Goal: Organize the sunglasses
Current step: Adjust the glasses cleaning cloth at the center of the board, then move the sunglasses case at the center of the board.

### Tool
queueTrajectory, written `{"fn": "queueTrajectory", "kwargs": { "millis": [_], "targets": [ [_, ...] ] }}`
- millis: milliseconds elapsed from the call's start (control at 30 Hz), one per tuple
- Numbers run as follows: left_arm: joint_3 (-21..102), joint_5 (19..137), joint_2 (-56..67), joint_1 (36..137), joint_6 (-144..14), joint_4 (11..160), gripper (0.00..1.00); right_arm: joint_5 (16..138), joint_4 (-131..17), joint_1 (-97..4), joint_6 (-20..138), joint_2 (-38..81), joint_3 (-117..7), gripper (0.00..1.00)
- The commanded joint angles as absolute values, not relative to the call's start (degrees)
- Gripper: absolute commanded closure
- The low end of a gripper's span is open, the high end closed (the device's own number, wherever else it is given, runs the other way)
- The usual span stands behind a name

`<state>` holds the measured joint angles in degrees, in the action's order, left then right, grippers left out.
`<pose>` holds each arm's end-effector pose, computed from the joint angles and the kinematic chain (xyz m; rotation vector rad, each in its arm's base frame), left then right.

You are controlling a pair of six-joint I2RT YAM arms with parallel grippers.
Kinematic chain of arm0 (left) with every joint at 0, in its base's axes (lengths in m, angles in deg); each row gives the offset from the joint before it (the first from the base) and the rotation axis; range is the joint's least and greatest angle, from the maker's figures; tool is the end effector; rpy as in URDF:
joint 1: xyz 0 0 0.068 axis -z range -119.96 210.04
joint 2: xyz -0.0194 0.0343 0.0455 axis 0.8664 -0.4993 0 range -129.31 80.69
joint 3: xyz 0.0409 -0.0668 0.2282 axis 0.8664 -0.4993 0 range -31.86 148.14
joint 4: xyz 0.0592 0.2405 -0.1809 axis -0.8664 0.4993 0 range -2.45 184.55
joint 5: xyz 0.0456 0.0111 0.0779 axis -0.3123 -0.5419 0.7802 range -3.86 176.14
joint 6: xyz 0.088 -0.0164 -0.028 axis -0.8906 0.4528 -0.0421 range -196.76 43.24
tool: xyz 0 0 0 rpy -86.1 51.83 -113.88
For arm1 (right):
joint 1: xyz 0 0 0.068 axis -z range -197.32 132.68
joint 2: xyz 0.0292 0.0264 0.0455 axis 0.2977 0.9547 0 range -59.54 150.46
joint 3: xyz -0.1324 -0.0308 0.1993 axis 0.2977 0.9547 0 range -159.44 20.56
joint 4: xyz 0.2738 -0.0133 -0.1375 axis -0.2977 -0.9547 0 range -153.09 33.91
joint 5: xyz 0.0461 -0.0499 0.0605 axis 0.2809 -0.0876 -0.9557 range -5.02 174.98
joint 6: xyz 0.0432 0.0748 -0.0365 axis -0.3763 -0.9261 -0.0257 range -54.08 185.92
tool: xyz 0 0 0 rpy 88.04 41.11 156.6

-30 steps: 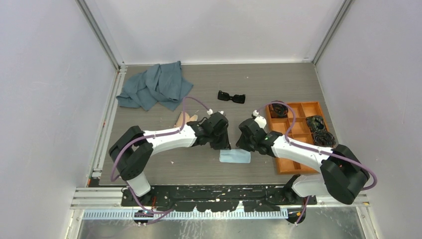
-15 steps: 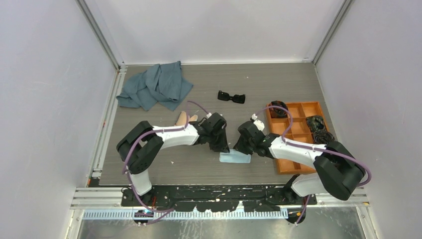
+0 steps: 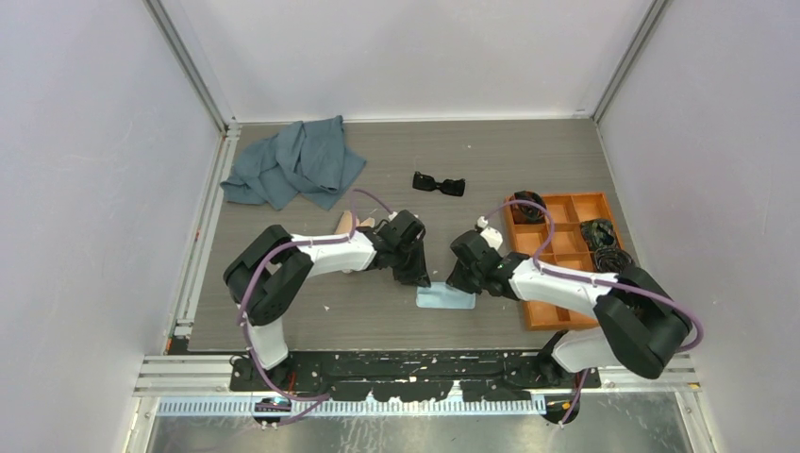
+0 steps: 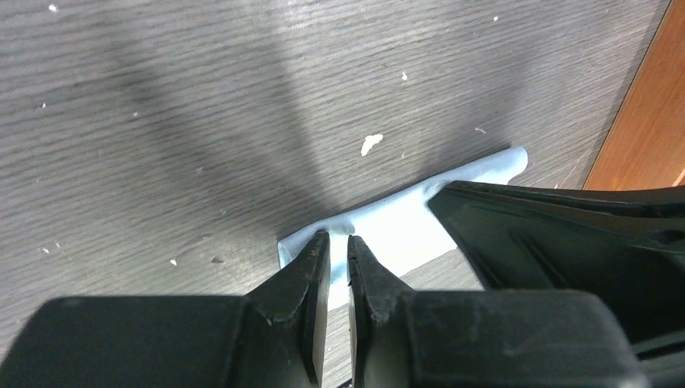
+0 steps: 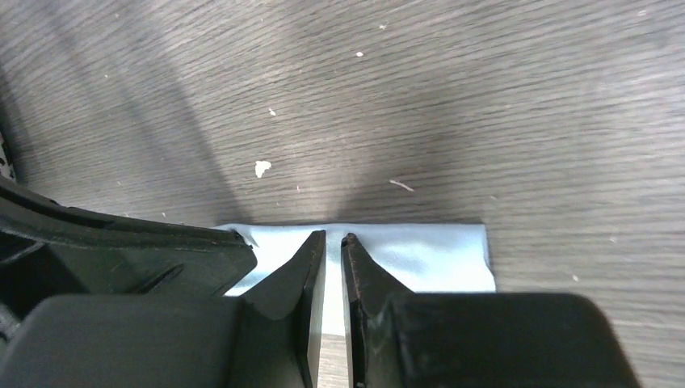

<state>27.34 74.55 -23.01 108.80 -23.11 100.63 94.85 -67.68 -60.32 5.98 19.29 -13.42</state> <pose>0.2574 -0.3194 0.0434 -0.0374 2.8277 -0.8203 0.2382 0.2023 0.0453 0.4509 2.5673 0.4747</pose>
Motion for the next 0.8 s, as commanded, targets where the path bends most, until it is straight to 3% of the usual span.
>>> {"fn": "queueTrajectory", "kwargs": {
  "millis": [0,333,633,733,767],
  "targets": [
    [28.34,75.82,-18.72,109.00,-24.51,103.36,0.85,99.36,-73.11,-60.09,7.53,12.74,-15.25,0.80],
    [28.34,77.47,-15.37,109.00,-25.80,107.33,0.84,100.99,-73.61,-59.47,8.05,12.65,-9.35,0.80],
    [31.20,85.55,-6.24,106.56,-29.90,118.31,0.80,104.28,-83.07,-59.25,11.43,5.63,-16.35,0.78],
    [33.27,88.69,-4.40,102.87,-31.96,122.51,0.74,107.88,-86.67,-59.30,12.35,0.09,-18.29,0.70],
    [34.26,89.54,-4.40,101.44,-32.81,124.22,0.66,109.06,-87.88,-59.20,12.76,-1.26,-18.83,0.68]
  ]
}}
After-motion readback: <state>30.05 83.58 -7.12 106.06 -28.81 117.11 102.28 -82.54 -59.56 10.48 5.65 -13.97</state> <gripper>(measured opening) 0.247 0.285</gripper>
